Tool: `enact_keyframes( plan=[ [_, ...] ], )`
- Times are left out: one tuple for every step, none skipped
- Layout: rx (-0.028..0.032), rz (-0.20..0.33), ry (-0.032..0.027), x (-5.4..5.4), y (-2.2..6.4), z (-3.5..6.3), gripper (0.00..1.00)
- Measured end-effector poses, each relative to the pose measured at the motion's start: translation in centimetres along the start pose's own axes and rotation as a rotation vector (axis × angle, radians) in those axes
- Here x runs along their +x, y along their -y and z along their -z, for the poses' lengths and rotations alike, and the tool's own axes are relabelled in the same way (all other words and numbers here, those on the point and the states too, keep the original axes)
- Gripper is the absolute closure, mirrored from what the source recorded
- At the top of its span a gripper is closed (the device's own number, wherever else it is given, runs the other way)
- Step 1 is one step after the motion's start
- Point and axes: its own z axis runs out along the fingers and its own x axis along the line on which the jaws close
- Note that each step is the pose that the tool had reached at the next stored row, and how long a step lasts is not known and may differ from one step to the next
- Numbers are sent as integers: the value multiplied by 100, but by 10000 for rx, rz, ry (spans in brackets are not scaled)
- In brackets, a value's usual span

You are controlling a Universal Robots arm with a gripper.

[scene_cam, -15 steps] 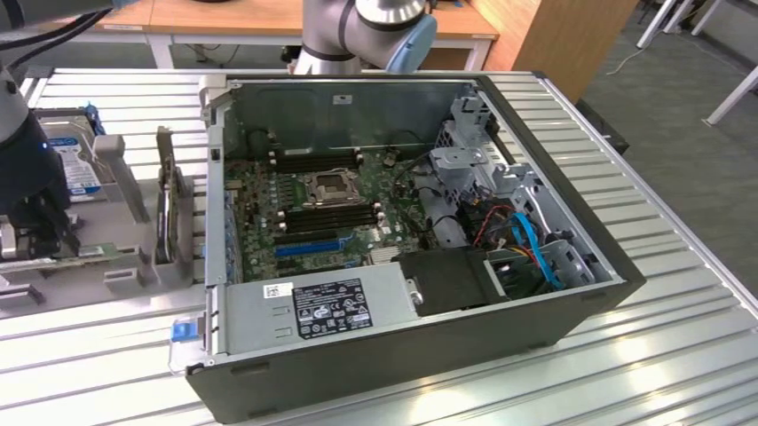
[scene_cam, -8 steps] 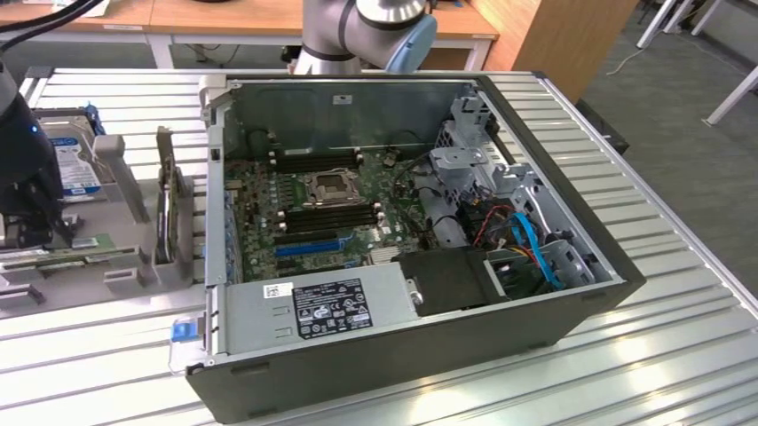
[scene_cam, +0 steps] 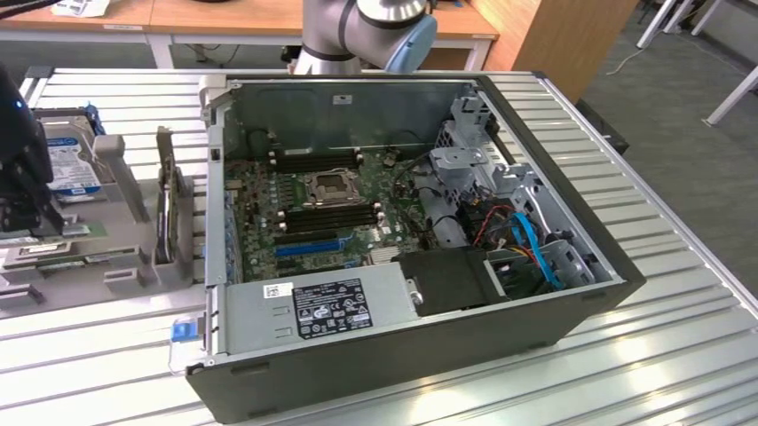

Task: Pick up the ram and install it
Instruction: 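Pick up the ram and move it above insertion slot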

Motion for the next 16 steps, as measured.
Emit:
enact_keyframes(
  plan=[
    [-1,-1,-1,-1,-1,26,88],
    [0,-1,-1,-3,-2,55,88],
    [0,0,-1,-4,-3,80,88],
    [-1,0,-1,-5,-4,104,88],
    [-1,0,-1,-7,-5,131,88],
    [0,0,0,-8,-6,156,88],
    [0,0,0,-10,-7,182,88],
    [0,1,0,-11,-8,207,88],
    [0,0,0,-13,-8,232,88],
    [0,0,0,-14,-8,256,88],
    [-1,0,0,-15,-9,279,88],
    [-1,0,0,-16,-10,303,88],
    [-1,0,-1,-18,-11,328,88],
    [0,0,0,-19,-12,351,88],
    [0,0,0,-20,-13,371,88],
    [0,0,0,-21,-14,390,88]
  ],
)
